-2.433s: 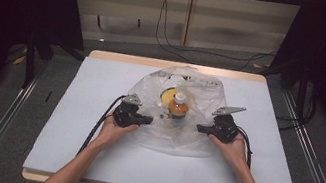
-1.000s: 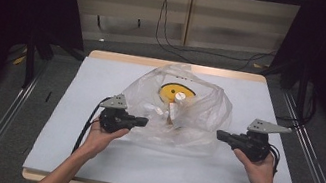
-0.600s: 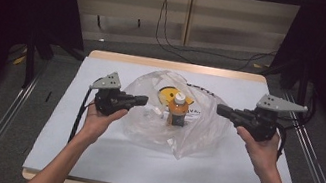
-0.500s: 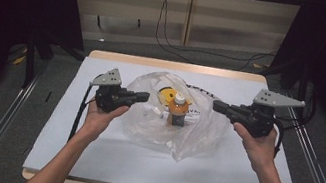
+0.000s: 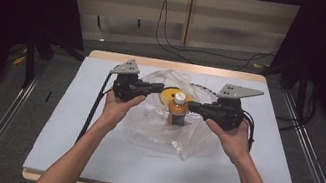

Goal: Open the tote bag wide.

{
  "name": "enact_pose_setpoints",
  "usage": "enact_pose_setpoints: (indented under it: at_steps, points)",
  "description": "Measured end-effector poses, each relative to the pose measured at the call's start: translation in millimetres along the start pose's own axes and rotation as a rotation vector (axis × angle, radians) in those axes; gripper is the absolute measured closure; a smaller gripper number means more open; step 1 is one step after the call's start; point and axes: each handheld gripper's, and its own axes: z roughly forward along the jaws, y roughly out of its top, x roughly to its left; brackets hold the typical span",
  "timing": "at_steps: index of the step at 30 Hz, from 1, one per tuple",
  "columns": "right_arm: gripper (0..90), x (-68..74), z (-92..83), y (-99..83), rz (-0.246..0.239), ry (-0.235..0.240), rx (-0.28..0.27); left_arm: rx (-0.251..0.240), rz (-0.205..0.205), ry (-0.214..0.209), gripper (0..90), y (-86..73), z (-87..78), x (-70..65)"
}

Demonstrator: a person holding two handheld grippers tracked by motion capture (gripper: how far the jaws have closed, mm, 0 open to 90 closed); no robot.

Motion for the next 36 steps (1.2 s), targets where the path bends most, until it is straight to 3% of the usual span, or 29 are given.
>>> enact_pose_setpoints:
  at_steps: [1, 2, 3, 4, 6, 7, 8, 12, 14, 15, 17, 20, 24, 31, 36]
  points:
    - [90.0, -14.7, 3.4, -5.5, 0.026, -0.021, 0.003, 0.021, -0.01, 0.007, 90.0, -6.4, 6.7, 7.7]
    - [90.0, -14.7, 3.4, -5.5, 0.026, -0.021, 0.003, 0.021, -0.01, 0.007, 90.0, -6.4, 6.7, 7.7]
    - [90.0, -29.4, 9.3, -10.8, 0.035, -0.042, 0.018, 0.037, -0.014, 0.016, 90.0, -9.2, 10.4, 11.0]
    - [90.0, -29.4, 9.3, -10.8, 0.035, -0.042, 0.018, 0.051, -0.016, 0.018, 90.0, -12.3, 14.0, 14.5]
    - [90.0, -48.7, 19.2, -18.9, 0.062, -0.051, 0.024, 0.083, -0.031, 0.034, 90.0, -19.3, 20.9, 20.7]
    - [90.0, -48.7, 19.2, -18.9, 0.062, -0.051, 0.024, 0.089, -0.04, 0.032, 90.0, -23.2, 24.0, 23.6]
    - [90.0, -58.9, 25.0, -24.5, 0.074, -0.067, 0.034, 0.108, -0.057, 0.033, 90.0, -30.9, 28.6, 28.1]
    - [90.0, -76.5, 32.5, -37.3, 0.108, -0.076, 0.033, 0.177, -0.061, 0.044, 90.0, -45.0, 38.1, 32.2]
    - [90.0, -81.1, 34.0, -41.1, 0.114, -0.086, 0.036, 0.197, -0.06, 0.051, 90.0, -47.1, 38.8, 33.1]
    - [90.0, -90.8, 36.7, -49.8, 0.139, -0.106, 0.049, 0.21, -0.076, 0.061, 90.0, -54.7, 38.9, 37.5]
    - [90.0, -100.0, 38.4, -60.5, 0.16, -0.119, 0.066, 0.246, -0.082, 0.093, 90.0, -62.1, 37.7, 42.0]
    - [90.0, -110.5, 39.5, -76.5, 0.183, -0.151, 0.101, 0.271, -0.099, 0.107, 90.0, -69.6, 34.9, 46.9]
    - [90.0, -121.0, 40.7, -94.4, 0.209, -0.178, 0.14, 0.302, -0.145, 0.134, 90.0, -85.9, 29.0, 57.8]
    - [90.0, -121.2, 39.5, -110.8, 0.199, -0.196, 0.208, 0.355, -0.161, 0.159, 90.0, -103.6, 19.9, 64.2]
    - [90.0, -120.6, 33.2, -117.5, 0.197, -0.214, 0.231, 0.353, -0.163, 0.166, 90.0, -107.9, 12.2, 63.3]
